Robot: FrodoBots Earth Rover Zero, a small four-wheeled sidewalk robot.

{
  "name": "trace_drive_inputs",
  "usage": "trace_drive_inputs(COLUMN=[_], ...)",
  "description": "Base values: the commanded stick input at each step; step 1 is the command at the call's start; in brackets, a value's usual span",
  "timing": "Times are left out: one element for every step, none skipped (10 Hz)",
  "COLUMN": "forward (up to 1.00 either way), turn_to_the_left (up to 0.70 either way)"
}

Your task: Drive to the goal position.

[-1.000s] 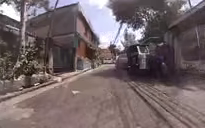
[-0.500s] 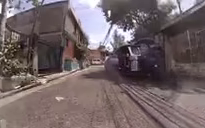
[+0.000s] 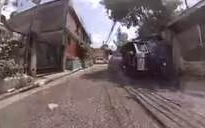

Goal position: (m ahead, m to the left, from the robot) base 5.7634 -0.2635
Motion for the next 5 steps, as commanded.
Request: trace_drive_inputs(forward=[0.70,0.70,0.70,0.70,0.70], turn_to_the_left=[0.08,0.08,0.08,0.08,0.08])
